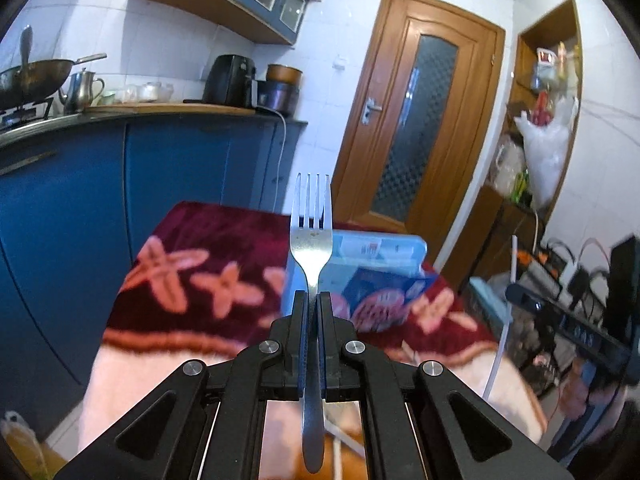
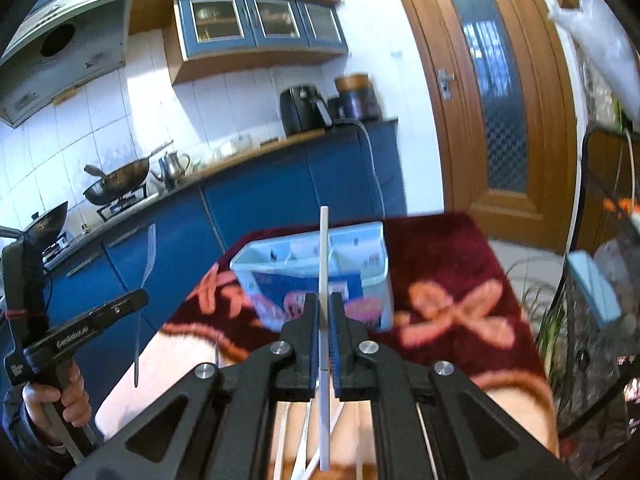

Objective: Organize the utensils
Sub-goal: 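Lift the fork with the left tool while the right tool lifts the white chopstick toward the caddy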

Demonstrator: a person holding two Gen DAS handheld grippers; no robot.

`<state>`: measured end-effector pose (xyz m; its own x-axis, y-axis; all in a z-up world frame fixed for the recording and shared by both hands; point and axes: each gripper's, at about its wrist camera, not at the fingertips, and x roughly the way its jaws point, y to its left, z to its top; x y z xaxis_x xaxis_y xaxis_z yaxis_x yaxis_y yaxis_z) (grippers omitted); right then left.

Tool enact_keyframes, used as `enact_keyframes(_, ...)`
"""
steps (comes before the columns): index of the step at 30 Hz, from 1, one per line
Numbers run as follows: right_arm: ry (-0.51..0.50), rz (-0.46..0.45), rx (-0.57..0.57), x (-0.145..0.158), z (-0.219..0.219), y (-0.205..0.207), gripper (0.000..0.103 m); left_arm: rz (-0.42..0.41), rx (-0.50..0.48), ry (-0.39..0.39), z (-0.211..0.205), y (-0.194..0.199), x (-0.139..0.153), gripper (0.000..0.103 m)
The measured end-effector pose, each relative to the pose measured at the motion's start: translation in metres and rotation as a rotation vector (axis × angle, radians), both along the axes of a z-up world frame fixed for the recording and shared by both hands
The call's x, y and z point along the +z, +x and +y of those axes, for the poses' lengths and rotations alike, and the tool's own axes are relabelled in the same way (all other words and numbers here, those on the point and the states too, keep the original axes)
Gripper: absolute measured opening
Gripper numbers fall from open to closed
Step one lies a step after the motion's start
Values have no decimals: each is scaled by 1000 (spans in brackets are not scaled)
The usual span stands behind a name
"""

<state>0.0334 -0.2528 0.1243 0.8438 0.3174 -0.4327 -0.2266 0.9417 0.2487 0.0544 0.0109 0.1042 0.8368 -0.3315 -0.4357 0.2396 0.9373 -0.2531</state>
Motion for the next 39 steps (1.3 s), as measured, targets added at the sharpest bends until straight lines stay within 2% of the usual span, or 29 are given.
enact_keyframes(4, 1, -58, -21, 10, -4, 13, 6, -37, 14, -31, -11, 25, 11, 4)
enact_keyframes(14, 3, -156, -57, 36, -10, 57, 6, -162, 66, -20, -33, 80, 35, 4)
enact_keyframes(18, 10, -198, -72, 44, -9, 73, 6, -207, 82, -49, -37, 101, 38, 4)
enact_keyframes(22, 9, -238, -77, 43, -2, 94, 6, -253, 104, -51, -45, 119, 27, 4)
enact_keyframes(25, -29, -258, -97, 40, 5, 109, 6, -273, 125, -36, -50, 129, 18, 4)
enact_keyframes(30, -61, -258, -103, 26, 8, 129, 6, -287, 160, -15, -54, 140, -1, 4)
enact_keyframes(35, -78, -220, -92, 3, 9, 143, 6, -254, 158, 23, -58, 148, -21, 4)
enact_keyframes(39, -73, -173, -77, -13, 6, 146, 6, -200, 126, 21, -59, 149, -30, 4)
